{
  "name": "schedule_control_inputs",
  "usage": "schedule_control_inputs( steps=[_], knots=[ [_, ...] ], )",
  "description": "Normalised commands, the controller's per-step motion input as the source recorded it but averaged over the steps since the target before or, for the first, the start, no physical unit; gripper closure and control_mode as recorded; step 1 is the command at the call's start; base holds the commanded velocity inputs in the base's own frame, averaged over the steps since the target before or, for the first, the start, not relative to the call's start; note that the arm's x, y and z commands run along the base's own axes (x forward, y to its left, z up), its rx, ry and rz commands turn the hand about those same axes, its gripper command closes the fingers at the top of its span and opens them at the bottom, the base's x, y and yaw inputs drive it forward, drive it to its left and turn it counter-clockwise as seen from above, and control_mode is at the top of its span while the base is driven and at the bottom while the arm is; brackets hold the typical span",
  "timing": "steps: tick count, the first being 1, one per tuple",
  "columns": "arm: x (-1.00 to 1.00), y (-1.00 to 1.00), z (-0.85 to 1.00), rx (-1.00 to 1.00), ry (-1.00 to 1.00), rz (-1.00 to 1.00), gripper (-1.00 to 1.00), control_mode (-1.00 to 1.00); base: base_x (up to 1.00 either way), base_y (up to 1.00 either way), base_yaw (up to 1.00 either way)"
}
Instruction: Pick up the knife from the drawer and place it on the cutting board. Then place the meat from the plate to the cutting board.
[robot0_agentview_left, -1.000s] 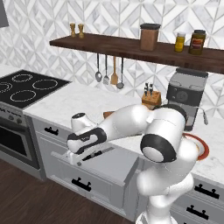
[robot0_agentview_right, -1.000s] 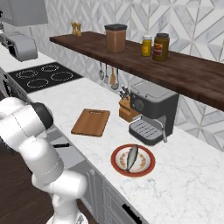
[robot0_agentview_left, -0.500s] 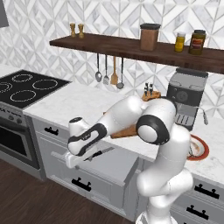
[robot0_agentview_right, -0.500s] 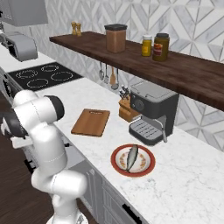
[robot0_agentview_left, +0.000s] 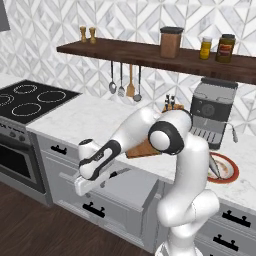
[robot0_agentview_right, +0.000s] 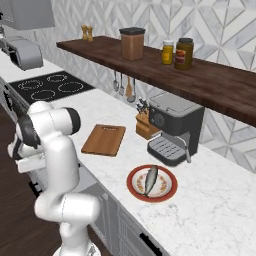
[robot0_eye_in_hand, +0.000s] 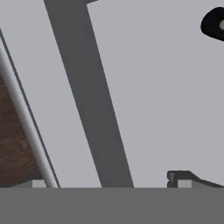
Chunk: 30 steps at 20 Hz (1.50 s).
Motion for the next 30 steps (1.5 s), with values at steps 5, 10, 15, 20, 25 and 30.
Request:
schedule_control_inputs(
  steps=[5,10,15,20,25,30],
  knots=[
    [-0.28,0.35,-0.38,0.0,0.05,0.01,-1.0,-1.0,0.0,0.0,0.0],
    [-0.97,0.86,-0.41,0.04,0.14,0.0,-1.0,-1.0,0.0,0.0,0.0],
    [-0.92,0.81,-0.24,0.02,0.09,0.0,-1.0,-1.0,0.0,0.0,0.0],
    [-0.55,0.18,0.7,0.0,0.0,0.0,-1.0,-1.0,0.0,0.0,0.0],
    [0.01,-0.14,0.79,0.0,0.08,-0.05,-1.0,-1.0,0.0,0.0,0.0],
    [0.31,-0.26,0.31,0.0,0.17,-0.3,-1.0,-1.0,0.0,0.0,0.0]
  ],
)
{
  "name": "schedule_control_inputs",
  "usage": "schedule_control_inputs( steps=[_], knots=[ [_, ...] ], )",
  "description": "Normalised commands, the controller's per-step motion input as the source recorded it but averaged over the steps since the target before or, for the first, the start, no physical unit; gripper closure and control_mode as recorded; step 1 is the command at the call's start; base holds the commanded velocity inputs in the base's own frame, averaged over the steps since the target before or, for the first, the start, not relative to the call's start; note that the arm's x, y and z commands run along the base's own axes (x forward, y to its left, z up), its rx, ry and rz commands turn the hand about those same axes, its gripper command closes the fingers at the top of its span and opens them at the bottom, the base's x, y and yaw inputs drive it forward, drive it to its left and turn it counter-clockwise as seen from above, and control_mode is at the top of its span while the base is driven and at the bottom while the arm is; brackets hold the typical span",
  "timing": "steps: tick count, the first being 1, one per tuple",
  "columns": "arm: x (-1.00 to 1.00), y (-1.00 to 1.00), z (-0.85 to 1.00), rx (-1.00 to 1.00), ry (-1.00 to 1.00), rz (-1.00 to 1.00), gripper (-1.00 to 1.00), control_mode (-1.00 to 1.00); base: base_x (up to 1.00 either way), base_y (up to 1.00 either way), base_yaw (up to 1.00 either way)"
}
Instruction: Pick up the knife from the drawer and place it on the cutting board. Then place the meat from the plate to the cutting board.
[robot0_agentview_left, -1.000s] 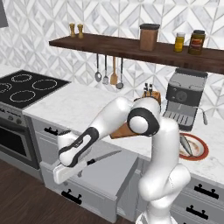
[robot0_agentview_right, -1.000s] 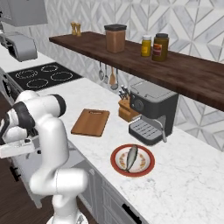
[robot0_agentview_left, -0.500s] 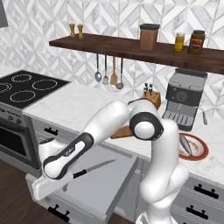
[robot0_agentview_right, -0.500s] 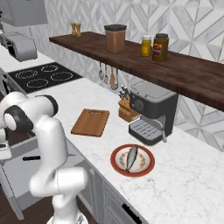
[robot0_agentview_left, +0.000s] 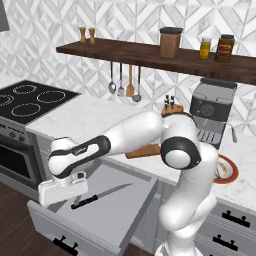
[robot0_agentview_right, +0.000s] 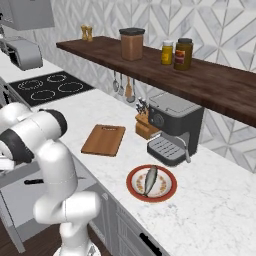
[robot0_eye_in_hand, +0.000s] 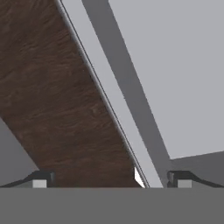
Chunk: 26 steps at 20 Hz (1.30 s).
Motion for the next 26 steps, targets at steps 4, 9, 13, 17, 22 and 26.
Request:
schedule_control_inputs(
  steps=[4,9,13,17,22,26],
  knots=[
    [0.01,-0.18,0.01,0.0,-0.01,-0.41,-1.0,-1.0,0.0,0.0,0.0],
    [0.0,0.0,0.01,-0.08,-0.01,-0.43,-1.0,-1.0,0.0,0.0,0.0],
    [0.1,-0.01,0.0,-0.17,-0.03,-0.47,-1.0,-1.0,0.0,0.0,0.0],
    [0.12,0.0,0.0,-0.22,-0.01,-0.49,-1.0,-1.0,0.0,0.0,0.0],
    [0.19,0.0,0.01,-0.23,-0.01,-0.52,-1.0,-1.0,0.0,0.0,0.0],
    [0.29,0.0,0.0,-0.19,-0.06,-0.49,-1.0,-1.0,0.0,0.0,0.0]
  ],
)
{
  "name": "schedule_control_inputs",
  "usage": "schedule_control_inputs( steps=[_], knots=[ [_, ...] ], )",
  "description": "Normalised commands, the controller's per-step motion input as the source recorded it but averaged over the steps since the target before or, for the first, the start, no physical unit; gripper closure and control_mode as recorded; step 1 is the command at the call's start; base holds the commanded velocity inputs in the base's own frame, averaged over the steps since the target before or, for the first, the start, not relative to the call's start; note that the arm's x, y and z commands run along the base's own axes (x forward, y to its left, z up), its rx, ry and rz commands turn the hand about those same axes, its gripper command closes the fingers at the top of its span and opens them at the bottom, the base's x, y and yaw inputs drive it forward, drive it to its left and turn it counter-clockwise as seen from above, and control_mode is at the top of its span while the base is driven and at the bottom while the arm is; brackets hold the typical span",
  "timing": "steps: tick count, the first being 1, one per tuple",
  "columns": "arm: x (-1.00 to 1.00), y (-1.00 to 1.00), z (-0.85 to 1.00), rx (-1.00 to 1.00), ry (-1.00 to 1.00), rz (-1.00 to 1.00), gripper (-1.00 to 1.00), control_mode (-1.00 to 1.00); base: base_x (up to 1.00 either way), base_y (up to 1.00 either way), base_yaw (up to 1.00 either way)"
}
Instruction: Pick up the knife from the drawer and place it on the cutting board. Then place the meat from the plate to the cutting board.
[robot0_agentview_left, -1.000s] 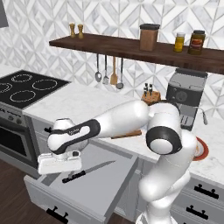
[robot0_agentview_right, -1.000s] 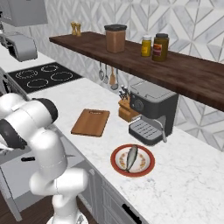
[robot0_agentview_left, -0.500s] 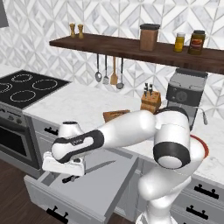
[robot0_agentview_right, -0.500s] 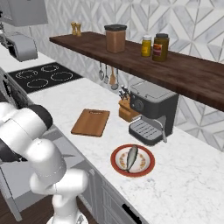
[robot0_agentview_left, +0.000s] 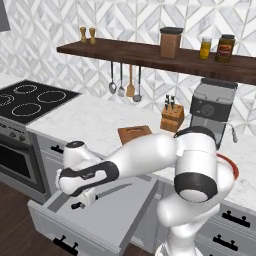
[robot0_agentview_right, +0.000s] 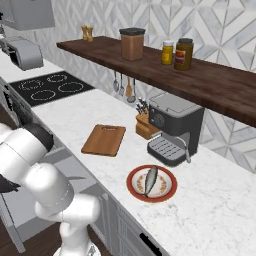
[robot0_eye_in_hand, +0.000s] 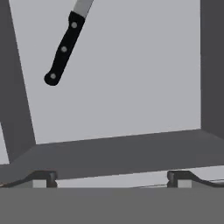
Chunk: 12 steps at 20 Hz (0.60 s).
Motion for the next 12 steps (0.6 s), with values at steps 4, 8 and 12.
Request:
schedule_control_inputs(
  steps=[4,8,12],
  knots=[
    [0.48,0.0,0.0,-0.19,-0.03,-0.48,-1.0,-1.0,0.0,0.0,0.0],
    [0.35,-0.05,0.0,-0.13,0.0,-0.42,-1.0,-1.0,0.0,0.0,0.0],
    [0.15,0.0,-0.01,-0.1,-0.07,-0.28,-1.0,-1.0,0.0,0.0,0.0]
  ],
)
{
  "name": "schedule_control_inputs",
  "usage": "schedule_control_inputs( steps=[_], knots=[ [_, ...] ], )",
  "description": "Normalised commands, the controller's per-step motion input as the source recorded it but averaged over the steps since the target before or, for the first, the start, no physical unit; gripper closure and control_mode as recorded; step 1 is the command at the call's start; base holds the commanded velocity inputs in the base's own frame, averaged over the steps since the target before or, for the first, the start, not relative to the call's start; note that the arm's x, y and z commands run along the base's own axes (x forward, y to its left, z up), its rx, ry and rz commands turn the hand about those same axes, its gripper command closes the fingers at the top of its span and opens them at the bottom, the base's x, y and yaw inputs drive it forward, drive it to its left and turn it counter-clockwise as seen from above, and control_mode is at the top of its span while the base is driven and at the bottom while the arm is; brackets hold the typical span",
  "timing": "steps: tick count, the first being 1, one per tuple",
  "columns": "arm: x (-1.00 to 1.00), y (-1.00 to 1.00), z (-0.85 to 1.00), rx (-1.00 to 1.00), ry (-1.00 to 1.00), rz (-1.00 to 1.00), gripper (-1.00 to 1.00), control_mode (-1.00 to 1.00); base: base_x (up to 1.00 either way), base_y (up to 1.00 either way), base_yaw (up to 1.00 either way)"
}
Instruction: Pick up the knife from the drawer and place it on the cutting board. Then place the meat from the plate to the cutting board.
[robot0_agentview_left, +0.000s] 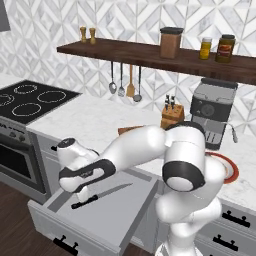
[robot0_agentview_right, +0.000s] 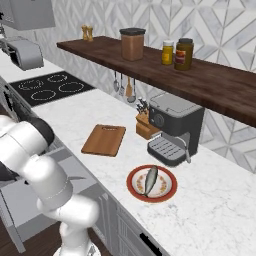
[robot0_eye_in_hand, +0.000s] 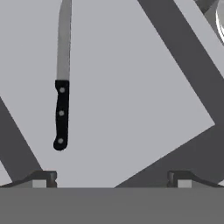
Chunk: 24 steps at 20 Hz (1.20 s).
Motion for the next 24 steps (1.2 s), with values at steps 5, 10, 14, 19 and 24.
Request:
schedule_control_inputs(
  steps=[5,10,14,19,24],
  knots=[
    [0.02,-0.08,-0.3,-0.01,-0.15,-0.16,-1.0,-1.0,0.0,0.0,0.0],
    [0.05,-0.11,-0.33,-0.01,-0.04,-0.23,-1.0,-1.0,0.0,0.0,0.0],
    [0.21,0.0,-0.2,0.0,0.01,-0.2,-1.0,-1.0,0.0,0.0,0.0],
    [0.36,0.0,-0.17,0.0,0.02,-0.04,-1.0,-1.0,0.0,0.0,0.0],
    [0.27,0.0,-0.32,-0.01,0.03,-0.04,-1.0,-1.0,0.0,0.0,0.0]
  ],
)
